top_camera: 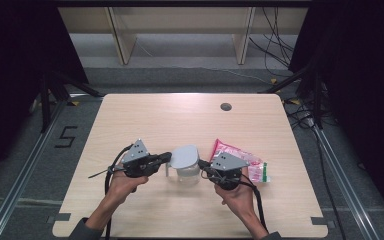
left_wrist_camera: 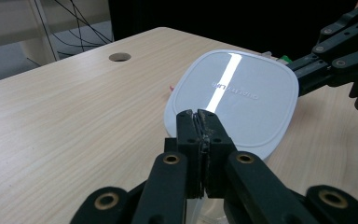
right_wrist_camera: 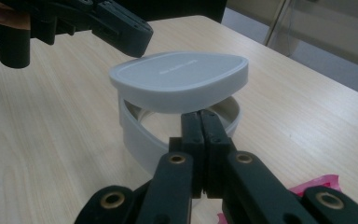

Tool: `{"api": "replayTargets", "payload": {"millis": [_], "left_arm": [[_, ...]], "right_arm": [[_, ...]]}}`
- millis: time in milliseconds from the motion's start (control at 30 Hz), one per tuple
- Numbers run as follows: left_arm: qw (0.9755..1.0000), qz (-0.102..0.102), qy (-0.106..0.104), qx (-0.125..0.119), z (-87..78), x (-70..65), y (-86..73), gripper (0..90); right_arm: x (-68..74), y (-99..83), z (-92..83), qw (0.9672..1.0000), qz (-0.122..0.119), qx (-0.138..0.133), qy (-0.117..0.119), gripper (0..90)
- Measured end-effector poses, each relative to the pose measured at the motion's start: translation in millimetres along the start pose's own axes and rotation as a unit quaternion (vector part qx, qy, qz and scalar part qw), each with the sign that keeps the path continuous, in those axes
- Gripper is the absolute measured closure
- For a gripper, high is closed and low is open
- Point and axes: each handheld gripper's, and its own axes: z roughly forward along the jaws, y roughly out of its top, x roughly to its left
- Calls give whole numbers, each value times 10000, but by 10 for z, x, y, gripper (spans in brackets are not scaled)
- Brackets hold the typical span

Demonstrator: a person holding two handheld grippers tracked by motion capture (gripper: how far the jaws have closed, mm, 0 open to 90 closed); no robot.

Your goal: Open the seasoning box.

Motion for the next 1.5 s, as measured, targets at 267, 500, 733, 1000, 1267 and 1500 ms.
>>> {"api": "replayTargets", "payload": {"millis": [267, 500, 733, 1000, 1267, 1500], "left_arm": [[9999, 45, 105, 9, -134, 15, 23, 793], [9996, 57, 76, 253, -273, 20, -87, 591], [9990, 39, 275, 357, -403, 40, -299, 502], [9981, -131, 419, 443, -444, -21, -438, 461], [9978, -48, 452, 484, -456, -29, -452, 447], [9975, -86, 483, 502, -457, -39, -486, 436]], "right_arm": [[44, 105, 32, 9998, -176, -91, 36, 900], [65, 178, 81, 9995, -246, -163, 60, 900], [134, 275, 149, 9990, -365, -236, 104, 900], [234, 371, 243, 9982, -474, -288, 207, 900], [324, 427, 306, 9978, -522, -301, 288, 900], [291, 411, 241, 9979, -500, -318, 275, 899]]}}
